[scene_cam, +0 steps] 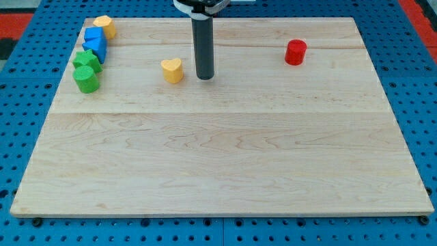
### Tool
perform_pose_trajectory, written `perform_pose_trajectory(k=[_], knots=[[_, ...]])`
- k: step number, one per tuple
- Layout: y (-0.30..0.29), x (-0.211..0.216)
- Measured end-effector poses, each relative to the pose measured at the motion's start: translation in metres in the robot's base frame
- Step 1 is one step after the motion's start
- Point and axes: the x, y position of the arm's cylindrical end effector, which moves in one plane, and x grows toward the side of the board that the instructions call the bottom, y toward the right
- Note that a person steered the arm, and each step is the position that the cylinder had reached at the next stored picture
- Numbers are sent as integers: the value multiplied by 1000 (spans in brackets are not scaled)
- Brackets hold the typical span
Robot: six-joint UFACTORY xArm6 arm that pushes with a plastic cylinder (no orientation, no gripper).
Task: Slide the yellow heart below the green circle
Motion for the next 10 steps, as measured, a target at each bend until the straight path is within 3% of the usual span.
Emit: perform_pose_trajectory(k=[2, 4, 10], knots=[[-39, -15], [-102, 0], [-131, 16]])
